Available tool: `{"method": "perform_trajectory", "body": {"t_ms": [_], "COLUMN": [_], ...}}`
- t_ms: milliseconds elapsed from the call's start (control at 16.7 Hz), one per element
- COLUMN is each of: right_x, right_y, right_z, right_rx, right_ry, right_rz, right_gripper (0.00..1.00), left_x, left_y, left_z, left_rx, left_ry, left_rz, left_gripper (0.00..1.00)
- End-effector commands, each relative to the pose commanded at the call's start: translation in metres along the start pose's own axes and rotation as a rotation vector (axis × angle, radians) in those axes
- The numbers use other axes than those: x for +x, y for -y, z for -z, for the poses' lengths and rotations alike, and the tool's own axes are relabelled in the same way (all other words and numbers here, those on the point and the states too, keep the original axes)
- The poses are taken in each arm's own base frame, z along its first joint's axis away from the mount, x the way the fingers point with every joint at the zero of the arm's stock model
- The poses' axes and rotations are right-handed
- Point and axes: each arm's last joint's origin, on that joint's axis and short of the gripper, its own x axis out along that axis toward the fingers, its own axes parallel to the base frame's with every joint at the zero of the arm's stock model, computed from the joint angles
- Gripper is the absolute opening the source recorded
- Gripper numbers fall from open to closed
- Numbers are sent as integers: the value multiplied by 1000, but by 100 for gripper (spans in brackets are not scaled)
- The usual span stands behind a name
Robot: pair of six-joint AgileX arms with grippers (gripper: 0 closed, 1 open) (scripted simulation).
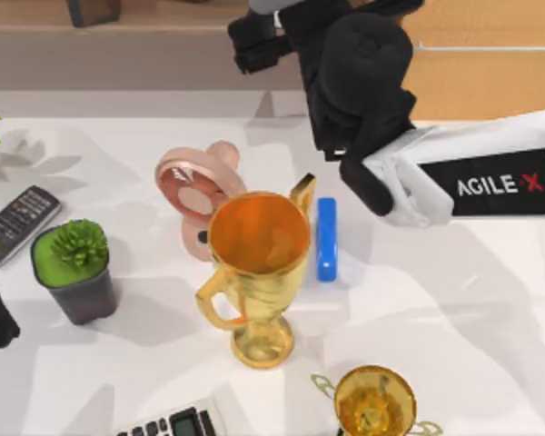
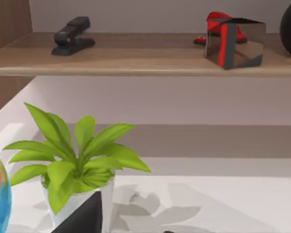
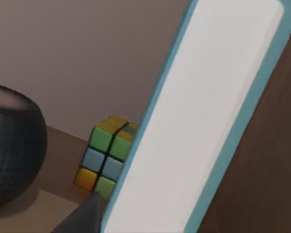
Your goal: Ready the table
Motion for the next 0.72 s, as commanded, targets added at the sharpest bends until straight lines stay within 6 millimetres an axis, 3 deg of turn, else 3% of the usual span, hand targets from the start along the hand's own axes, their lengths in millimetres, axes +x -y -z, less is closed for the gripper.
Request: {"method": "perform_trajectory", "body": {"t_ms": [300, 720], "right_x": [26, 40], "right_y": [-23, -30], "right_z": [-18, -11], "right_rx": [299, 360], "right_ry": [-101, -161], "right_rz": [54, 95], "right_gripper": [100, 100], "left_x": [0, 0], "left_y": [0, 0], "left_z": [0, 0], "left_rx": [0, 0], "left_ry": [0, 0], "left_rz": [0, 0], "left_gripper": [100, 100]}}
